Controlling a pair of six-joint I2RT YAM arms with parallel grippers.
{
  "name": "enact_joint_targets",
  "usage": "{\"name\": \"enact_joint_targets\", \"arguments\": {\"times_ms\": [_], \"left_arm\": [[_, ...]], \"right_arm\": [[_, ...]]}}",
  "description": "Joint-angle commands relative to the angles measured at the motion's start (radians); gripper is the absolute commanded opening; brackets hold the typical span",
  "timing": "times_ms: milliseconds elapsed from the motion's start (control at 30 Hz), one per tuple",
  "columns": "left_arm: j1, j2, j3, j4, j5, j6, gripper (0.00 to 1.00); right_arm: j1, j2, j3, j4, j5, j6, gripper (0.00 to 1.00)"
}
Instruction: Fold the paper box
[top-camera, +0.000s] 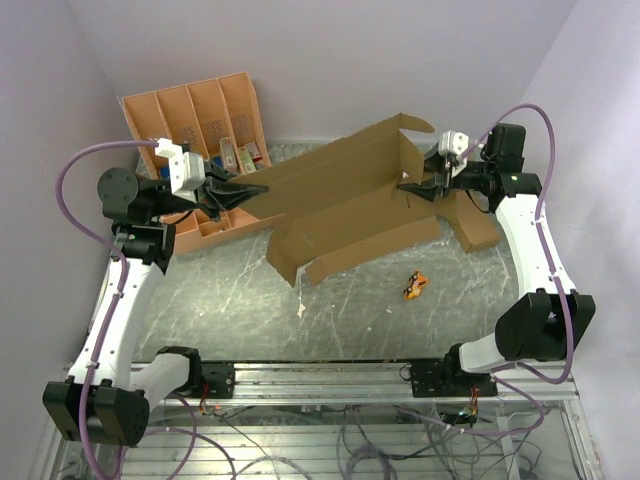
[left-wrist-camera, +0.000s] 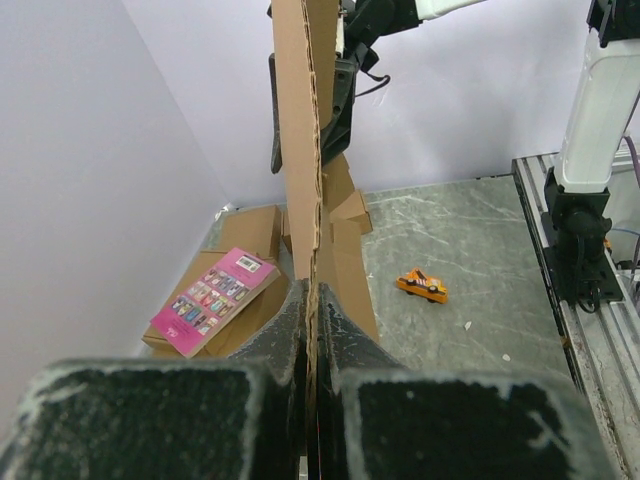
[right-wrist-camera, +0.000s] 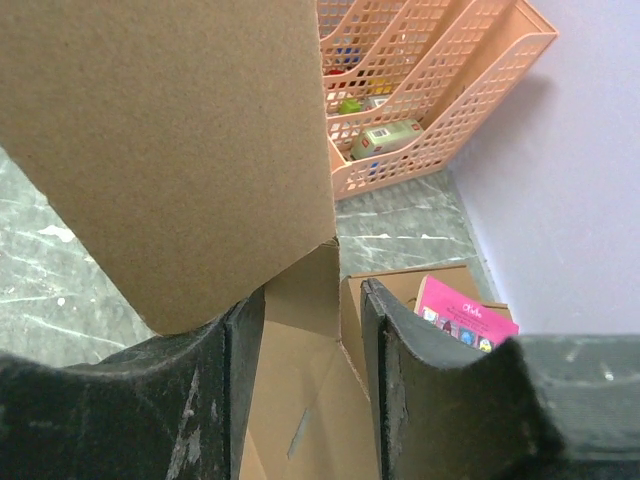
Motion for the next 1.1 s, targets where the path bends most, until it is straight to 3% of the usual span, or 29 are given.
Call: {"name": "enact_joint_targets", "arguments": {"times_ms": [0,300,400,600,767,933,1067], "left_arm": [[0.000,-0.007,0.015,0.009,0.059,-0.016,0.07],[0.000,-0.017,0.026,-0.018,0.082,-0.007,0.07],[0.000,-0.021,0.037,-0.055,0.081,0.019,0.07],[0.000,-0.017,0.064,-0.162,0.069,0.103,0.07],[0.000,-0.016,0.064,-0.132,0.064,0.081,0.07],[0.000,-0.015,0.061,-0.120,0.067,0.065,0.07],[0.000,-0.010,0.040,-0.019,0.075,-0.016,0.07]], "right_arm": [[0.012,-0.010,0.015,0.041,-0.020,0.022,0.44],[-0.015,0.006,0.034,0.104,-0.026,0.063,0.45],[-0.030,0.008,0.046,0.080,-0.042,0.047,0.50],[-0.039,0.002,0.089,-0.129,-0.004,-0.148,0.58],[-0.060,0.023,0.143,-0.326,0.068,-0.320,0.64],[-0.134,0.077,0.213,-0.500,0.018,-0.451,0.69],[-0.139,0.133,0.262,-0.640,0.001,-0.576,0.70]]}}
